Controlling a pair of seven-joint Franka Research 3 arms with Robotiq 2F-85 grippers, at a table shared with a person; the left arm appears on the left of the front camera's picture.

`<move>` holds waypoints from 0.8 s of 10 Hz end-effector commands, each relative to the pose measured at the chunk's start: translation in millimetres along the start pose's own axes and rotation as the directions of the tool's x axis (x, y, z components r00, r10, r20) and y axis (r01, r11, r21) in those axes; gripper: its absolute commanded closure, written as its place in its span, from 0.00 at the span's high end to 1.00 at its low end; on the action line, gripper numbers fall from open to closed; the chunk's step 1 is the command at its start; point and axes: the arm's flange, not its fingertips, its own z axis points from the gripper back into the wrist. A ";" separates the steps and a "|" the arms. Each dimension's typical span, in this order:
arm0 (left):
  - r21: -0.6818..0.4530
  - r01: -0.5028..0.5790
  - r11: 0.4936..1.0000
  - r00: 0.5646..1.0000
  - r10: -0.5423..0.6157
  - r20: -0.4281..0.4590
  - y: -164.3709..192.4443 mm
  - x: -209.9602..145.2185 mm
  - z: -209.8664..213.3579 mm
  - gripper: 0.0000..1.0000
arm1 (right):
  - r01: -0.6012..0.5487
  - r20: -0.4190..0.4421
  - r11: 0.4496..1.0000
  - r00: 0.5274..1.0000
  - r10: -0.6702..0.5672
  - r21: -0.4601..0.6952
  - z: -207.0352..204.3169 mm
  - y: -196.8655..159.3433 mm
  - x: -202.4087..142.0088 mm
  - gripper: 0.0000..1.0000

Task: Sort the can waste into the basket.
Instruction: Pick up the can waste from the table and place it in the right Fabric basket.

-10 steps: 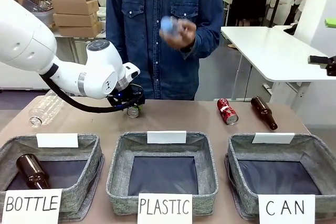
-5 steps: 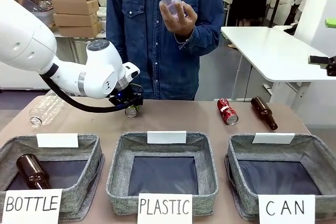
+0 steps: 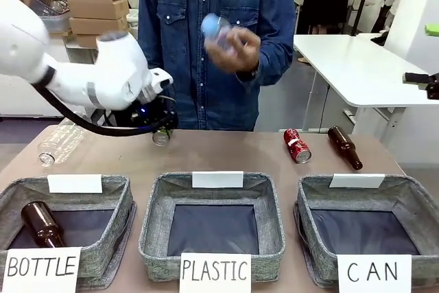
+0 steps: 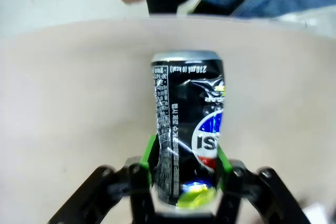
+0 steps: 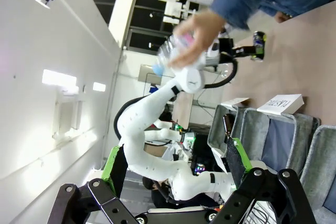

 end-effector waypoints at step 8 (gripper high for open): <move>-0.432 0.273 0.860 0.960 -0.215 0.180 185.5 -172.3 347.9 0.00 | -0.029 0.007 0.999 1.000 0.029 0.023 -2.1 0.3 3.5 1.00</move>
